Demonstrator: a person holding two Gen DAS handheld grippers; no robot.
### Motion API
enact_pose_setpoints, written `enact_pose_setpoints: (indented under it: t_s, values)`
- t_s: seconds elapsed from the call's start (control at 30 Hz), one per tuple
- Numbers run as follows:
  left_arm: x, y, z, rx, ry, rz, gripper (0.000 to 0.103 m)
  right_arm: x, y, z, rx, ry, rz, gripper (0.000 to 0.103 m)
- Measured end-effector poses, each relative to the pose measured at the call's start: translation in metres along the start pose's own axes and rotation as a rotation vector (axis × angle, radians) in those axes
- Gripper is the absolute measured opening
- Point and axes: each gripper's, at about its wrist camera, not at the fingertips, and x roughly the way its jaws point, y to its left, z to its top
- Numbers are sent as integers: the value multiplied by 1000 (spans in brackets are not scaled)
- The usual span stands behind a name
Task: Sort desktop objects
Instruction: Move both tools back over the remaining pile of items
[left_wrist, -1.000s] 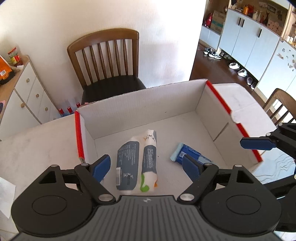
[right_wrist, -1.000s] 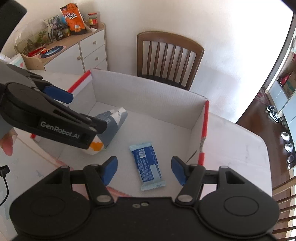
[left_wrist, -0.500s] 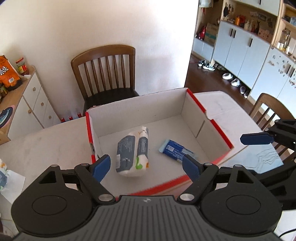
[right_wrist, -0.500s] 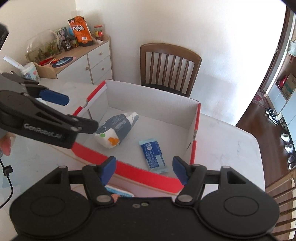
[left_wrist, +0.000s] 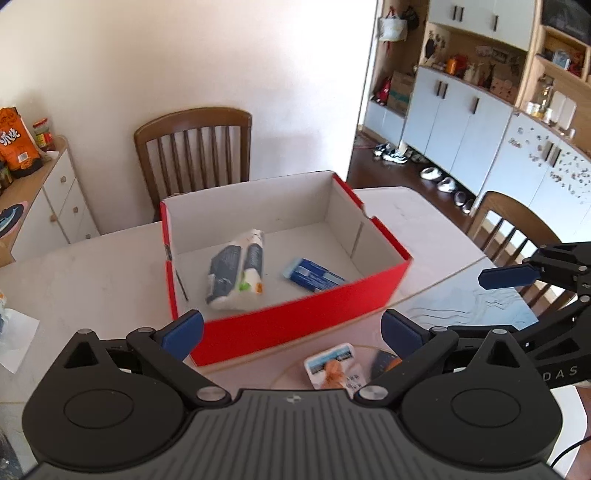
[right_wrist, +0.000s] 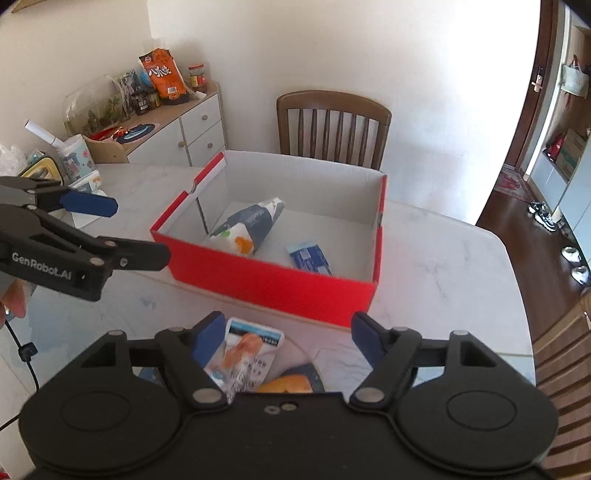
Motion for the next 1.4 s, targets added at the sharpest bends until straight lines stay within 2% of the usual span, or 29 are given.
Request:
enact_pose_setpoints:
  t_s: [0.13, 0.23, 0.4, 0.53, 0.7, 0.97, 1.23, 1.4]
  values:
    - [-7, -7, -18, 29, -21, 0, 103, -9, 4, -19, 2, -15, -4, 81]
    - [-11, -8, -30, 14, -19, -22, 103, -13, 5, -32, 14, -15, -1, 82]
    - [-19, -16, -51, 55, -49, -10, 103, -18, 8, -53, 7, -35, -38, 82]
    - [-21, -16, -69, 49, -53, -34, 103, -19, 13, -68, -4, -46, -60, 82]
    - [-17, -15, -93, 27, -19, -39, 103, -16, 19, -91, -1, -55, -68, 82]
    - [-12, -7, -119, 0, -13, -31, 103, -7, 15, -121, 29, -16, -81, 81]
    - [8, 4, -132, -25, 38, -7, 103, 6, -9, -131, 83, 21, -115, 79]
    - [25, 11, -138, -20, 73, -1, 103, 18, -30, -134, 147, 68, -111, 72]
